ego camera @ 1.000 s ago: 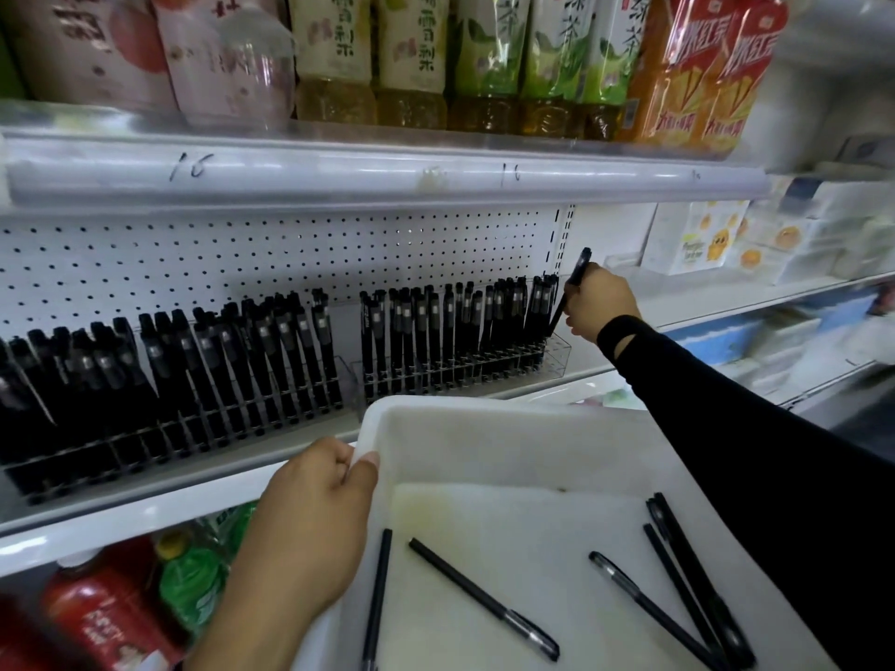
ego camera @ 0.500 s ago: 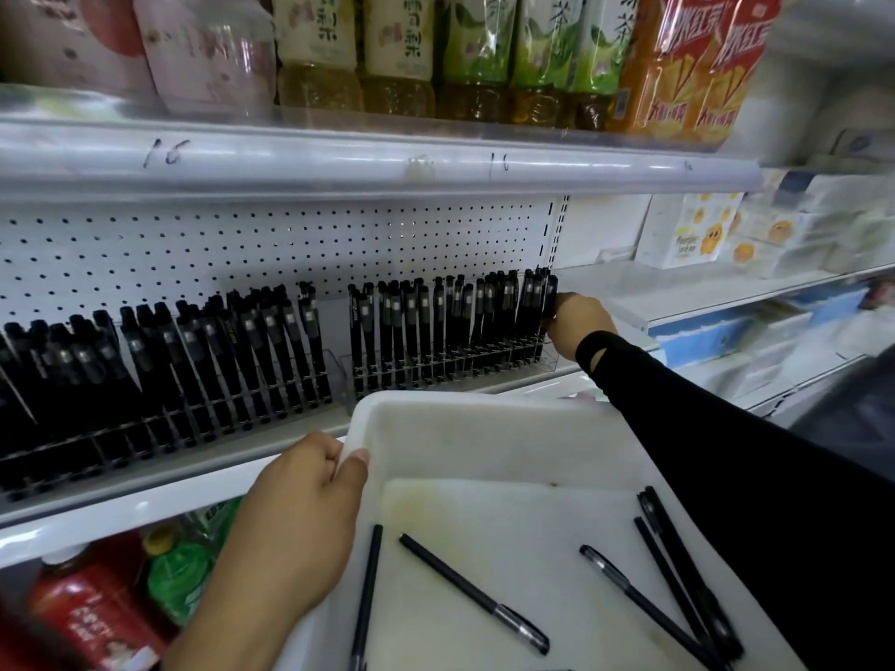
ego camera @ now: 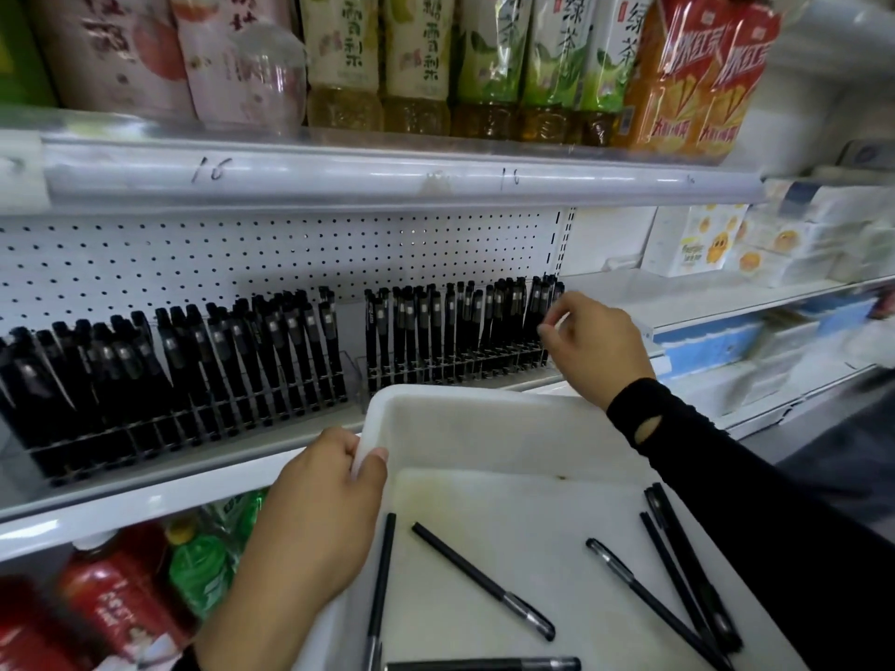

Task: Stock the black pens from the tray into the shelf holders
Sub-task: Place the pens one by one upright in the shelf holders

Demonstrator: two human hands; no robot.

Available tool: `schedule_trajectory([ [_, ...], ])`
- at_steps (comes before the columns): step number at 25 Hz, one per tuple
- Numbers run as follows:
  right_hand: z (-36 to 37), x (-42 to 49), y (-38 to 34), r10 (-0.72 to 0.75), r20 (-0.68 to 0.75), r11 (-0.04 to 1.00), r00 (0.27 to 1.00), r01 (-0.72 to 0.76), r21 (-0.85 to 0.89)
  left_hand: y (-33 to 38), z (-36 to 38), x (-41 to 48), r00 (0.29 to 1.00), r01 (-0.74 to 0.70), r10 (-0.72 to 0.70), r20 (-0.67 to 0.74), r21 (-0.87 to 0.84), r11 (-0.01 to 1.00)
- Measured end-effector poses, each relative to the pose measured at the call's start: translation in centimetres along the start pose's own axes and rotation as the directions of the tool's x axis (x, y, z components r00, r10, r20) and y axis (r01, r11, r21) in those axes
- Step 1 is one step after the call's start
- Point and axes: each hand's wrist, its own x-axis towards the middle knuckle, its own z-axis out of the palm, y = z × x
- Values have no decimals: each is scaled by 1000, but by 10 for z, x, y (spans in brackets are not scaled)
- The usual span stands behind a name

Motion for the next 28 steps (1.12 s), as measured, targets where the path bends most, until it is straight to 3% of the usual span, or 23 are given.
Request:
schedule_trajectory([
  [4, -20, -61, -52, -268, 251, 963, 930, 267, 40, 3, -5, -8, 1000, -2, 2, 11, 4, 1000],
  [7, -14, -86, -54, -254, 542, 943, 801, 329, -44, 3, -12, -13, 1000, -1, 0, 30, 51, 999],
  [9, -6, -101, -48, -197, 664, 944, 722, 323, -71, 3, -18, -18, 1000, -13, 11, 29, 68, 998],
  [13, 7, -132, -60, -206, 796, 944, 569, 329, 10, -3, -29, -30, 1000, -26, 25, 15, 40, 999],
  [19, 7, -151, -85, -275, 810, 900, 517, 434, 29, -13, -43, -41, 1000, -7, 6, 22, 41, 999],
  [21, 2, -153, -89, -266, 812, 939, 519, 330, 96, -16, -47, -46, 999, -36, 35, 18, 47, 998],
  [24, -13, -143, -91, -220, 821, 966, 526, 2, 258, -18, -48, -46, 999, -22, 20, 26, 79, 997],
  [26, -21, -134, -91, -212, 848, 880, 485, -283, 382, -19, -47, -44, 1000, -6, 4, 22, 86, 996],
  [28, -25, -131, -87, -241, 863, 782, 444, -438, 444, -18, -44, -44, 1000, -2, 1, 6, 68, 998],
])
